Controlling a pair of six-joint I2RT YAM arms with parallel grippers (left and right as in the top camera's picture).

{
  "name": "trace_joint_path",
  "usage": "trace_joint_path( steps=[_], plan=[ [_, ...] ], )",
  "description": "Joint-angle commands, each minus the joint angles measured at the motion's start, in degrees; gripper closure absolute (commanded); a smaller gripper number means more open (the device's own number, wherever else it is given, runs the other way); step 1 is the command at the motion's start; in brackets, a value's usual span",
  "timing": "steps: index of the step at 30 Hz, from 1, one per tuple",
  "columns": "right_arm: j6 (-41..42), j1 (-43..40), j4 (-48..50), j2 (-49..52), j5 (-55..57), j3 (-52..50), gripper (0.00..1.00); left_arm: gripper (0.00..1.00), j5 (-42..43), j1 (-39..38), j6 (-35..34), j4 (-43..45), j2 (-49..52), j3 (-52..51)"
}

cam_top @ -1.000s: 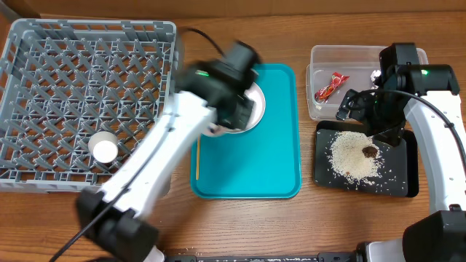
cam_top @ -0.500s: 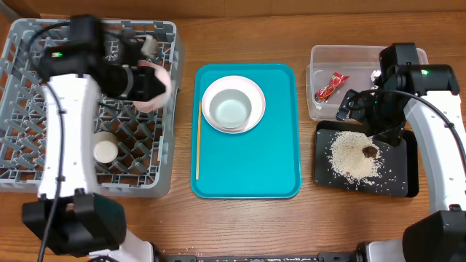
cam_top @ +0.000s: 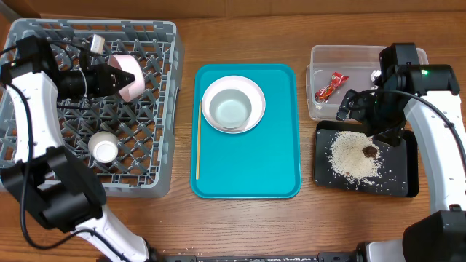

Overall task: Sort waste into correct bins and load items into the dishwasher
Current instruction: 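Carry the pink saucer into the dish rack with the left gripper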

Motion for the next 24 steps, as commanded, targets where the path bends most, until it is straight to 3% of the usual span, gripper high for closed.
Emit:
trace_joint_path(
  steps=[1, 6, 14, 17, 20, 24],
  plan=[
    [-0.13, -0.07, 0.07, -0.5, 0.55, 0.09, 0.0, 0.96, 8.09, 1.25, 1.97, 1.46, 3.54, 0.7],
    [-0.13, -0.07, 0.04, -0.5, 0.57, 0.09, 0.0, 0.96, 15.08, 4.02, 1.97, 3.15, 7.87, 0.7],
    [-0.11, -0.07, 0.07, -0.5, 0.55, 0.09, 0.0, 0.96, 14.82, 8.85, 1.99, 1.14, 9.86, 0.68],
    [-0.13, -0.07, 0.04, -0.5, 0.55, 0.09, 0.0, 0.81, 12.0, 10.14, 1.95, -0.61, 9.86, 0.7],
    [-0.13, -0.07, 0.04, -0.5, 0.55, 0.09, 0.0, 0.77, 6.69, 11.06, 1.88, -3.96, 9.86, 0.7],
    [-0.13, -0.07, 0.04, -0.5, 0.55, 0.09, 0.0, 0.59, 3.48, 12.41, 1.09, -9.51, 9.57, 0.7]
  ],
)
